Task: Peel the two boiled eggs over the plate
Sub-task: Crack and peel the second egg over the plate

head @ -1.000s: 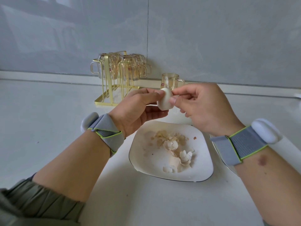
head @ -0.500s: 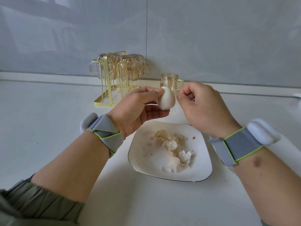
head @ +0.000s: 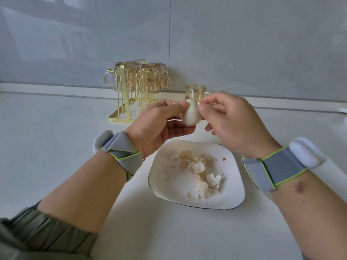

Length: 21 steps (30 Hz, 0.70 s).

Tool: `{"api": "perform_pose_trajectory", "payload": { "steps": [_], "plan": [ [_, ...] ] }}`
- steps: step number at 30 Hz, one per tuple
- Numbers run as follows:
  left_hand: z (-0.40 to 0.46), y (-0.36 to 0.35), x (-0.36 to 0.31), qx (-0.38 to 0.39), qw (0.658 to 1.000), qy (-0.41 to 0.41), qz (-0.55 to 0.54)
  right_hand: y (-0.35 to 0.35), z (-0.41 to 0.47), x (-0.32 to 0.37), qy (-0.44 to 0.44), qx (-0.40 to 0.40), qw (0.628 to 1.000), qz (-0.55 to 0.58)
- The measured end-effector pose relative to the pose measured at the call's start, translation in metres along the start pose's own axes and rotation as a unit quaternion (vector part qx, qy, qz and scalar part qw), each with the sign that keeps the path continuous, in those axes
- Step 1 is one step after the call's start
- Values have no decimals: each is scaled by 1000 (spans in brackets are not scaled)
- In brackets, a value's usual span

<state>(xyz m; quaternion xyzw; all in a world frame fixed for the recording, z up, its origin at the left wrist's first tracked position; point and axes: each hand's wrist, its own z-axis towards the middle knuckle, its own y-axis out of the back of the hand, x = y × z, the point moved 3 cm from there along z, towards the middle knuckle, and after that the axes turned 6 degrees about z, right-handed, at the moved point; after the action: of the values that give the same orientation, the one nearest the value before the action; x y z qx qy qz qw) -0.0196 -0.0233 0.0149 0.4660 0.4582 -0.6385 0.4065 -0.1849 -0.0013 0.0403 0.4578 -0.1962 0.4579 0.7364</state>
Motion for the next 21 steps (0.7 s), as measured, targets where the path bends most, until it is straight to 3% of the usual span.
{"api": "perform_pose_trajectory", "payload": {
  "steps": [5,10,21],
  "plan": [
    [0,-2,1,26,1000,-2,16,-5,-2,2,-4,33,999,16],
    [1,3,1,-35,999,22,31,-3,2,-3,-29,22,996,81],
    [-1,6,1,-82,970,1,227,2,7,-9,-83,-16,987,136]
  ]
}}
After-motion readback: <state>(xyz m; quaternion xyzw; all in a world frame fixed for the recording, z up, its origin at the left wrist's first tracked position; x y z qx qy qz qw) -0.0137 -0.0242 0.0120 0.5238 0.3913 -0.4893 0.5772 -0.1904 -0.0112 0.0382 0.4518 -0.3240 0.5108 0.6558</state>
